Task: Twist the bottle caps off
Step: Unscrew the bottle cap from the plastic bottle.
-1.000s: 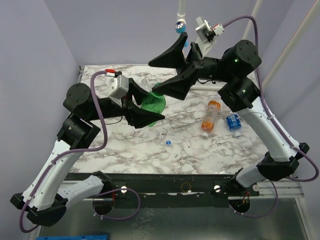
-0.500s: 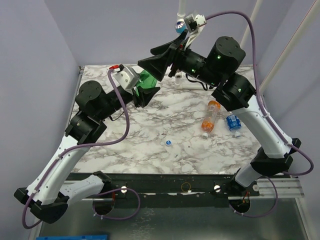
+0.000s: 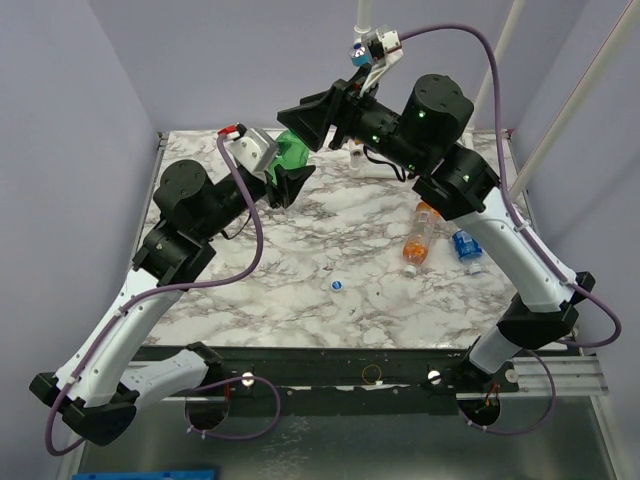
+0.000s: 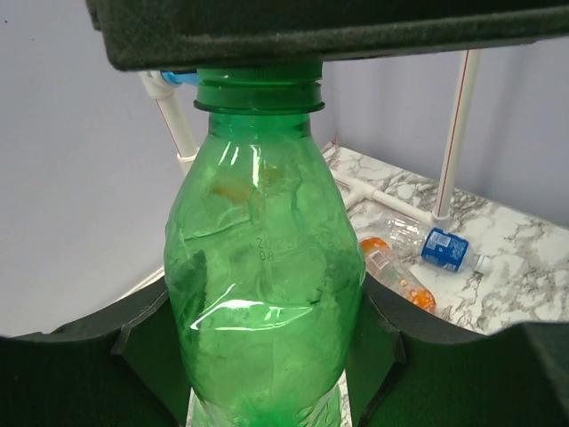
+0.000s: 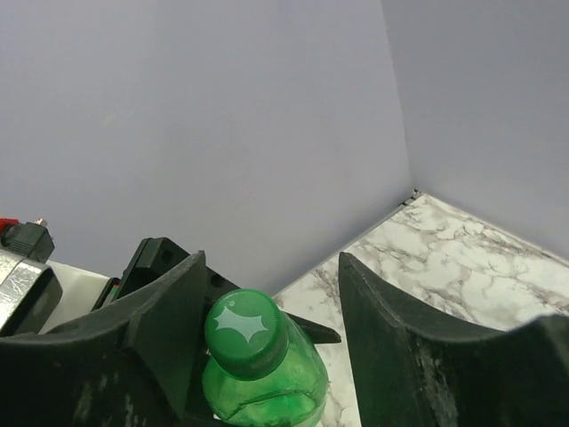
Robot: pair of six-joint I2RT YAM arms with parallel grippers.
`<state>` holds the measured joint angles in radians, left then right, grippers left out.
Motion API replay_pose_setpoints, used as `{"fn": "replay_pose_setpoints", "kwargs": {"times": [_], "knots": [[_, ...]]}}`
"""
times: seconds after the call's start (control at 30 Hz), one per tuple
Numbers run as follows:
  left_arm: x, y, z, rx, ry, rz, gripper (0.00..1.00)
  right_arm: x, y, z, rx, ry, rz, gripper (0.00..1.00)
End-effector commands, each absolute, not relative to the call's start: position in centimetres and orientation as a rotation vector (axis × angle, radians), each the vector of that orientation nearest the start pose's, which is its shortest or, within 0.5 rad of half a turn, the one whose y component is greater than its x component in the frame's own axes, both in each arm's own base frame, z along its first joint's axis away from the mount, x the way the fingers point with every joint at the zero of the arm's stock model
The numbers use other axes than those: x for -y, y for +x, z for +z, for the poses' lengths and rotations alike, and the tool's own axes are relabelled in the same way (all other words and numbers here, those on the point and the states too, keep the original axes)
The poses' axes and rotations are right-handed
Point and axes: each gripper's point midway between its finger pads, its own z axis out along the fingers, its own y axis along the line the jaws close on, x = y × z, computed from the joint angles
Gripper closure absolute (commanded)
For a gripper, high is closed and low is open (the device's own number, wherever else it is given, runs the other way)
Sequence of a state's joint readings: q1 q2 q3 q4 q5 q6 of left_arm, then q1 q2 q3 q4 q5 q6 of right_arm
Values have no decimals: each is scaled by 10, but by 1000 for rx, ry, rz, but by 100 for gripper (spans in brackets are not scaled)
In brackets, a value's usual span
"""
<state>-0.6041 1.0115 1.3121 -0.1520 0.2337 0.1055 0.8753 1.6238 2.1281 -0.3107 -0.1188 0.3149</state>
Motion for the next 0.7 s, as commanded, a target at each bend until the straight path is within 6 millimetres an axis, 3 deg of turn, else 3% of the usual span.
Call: {"fn": "replay_pose_setpoints", "kwargs": {"times": [0.0,0.13,0.37,0.43,0.57,0.67], "knots": [[222,269,473,-1260,628,-561,100,-387,286,547,-1401,-470,1051,37],[222,269,473,-1261,621,-566,100,-386,287,549,-1385,-457,1054,43],[223,264,471,-1259,630,-585,100,-381,285,558,-1345,-440,1057,90],[224,261,472,-1257,635,-606,100,-379,282,562,-1329,-448,1059,99],[236,242,477,-1237,674,-732,100,-381,265,575,-1274,-527,1102,99],[248,210,489,-1205,731,-918,100,-387,237,581,-1195,-685,1194,99]]}}
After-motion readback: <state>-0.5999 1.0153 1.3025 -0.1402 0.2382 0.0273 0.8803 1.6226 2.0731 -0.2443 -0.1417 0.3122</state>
